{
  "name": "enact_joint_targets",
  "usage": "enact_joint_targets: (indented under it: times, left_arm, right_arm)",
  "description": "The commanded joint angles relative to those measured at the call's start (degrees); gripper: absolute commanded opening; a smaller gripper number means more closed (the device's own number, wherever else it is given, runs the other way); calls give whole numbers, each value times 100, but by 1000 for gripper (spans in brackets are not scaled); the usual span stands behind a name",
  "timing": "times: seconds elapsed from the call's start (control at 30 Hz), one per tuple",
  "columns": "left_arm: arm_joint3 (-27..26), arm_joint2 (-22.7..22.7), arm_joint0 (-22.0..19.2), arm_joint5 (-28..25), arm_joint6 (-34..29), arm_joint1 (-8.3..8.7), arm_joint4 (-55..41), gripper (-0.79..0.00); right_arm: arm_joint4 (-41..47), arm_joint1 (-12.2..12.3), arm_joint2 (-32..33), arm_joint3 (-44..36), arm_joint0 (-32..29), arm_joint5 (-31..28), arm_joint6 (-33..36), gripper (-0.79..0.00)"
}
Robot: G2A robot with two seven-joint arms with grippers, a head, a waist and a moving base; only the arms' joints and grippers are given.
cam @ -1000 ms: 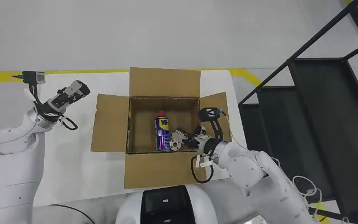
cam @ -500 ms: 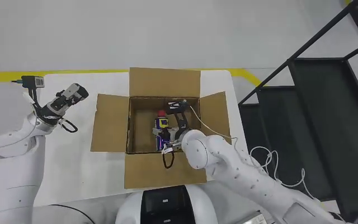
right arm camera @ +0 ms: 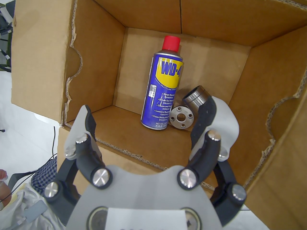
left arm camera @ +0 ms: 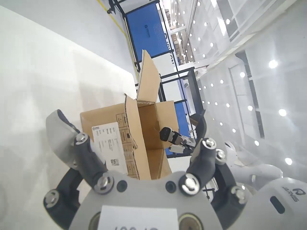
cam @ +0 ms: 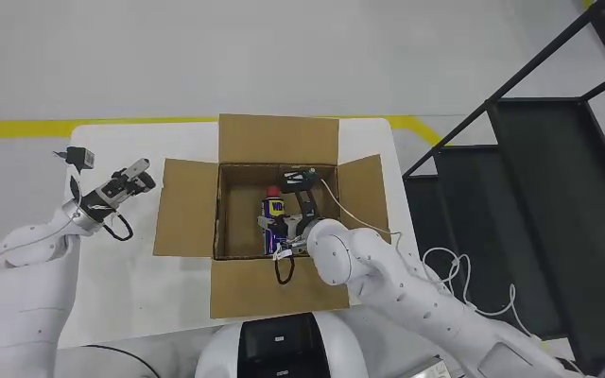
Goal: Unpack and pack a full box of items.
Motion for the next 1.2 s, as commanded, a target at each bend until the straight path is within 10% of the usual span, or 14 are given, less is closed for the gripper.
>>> enact_joint_targets:
  times: [0.0,0.27,0.37,1.17]
  left_arm:
    - [181,179,-176,-143,-383,-17,-58,0]
    - [493,912,-816,-3,-1095,-65,-100,0]
    - [527,1045,-948,-37,-1062,-38,-19,-785]
    - [365,1286,-839,-71,-1028,328,-793,-785]
  right_arm:
    - [0,0,0,0,0,0,0,0]
    - [0,0,0,0,0,0,0,0]
    - [0,0,0,0,0,0,0,0]
    - [0,0,0,0,0,0,0,0]
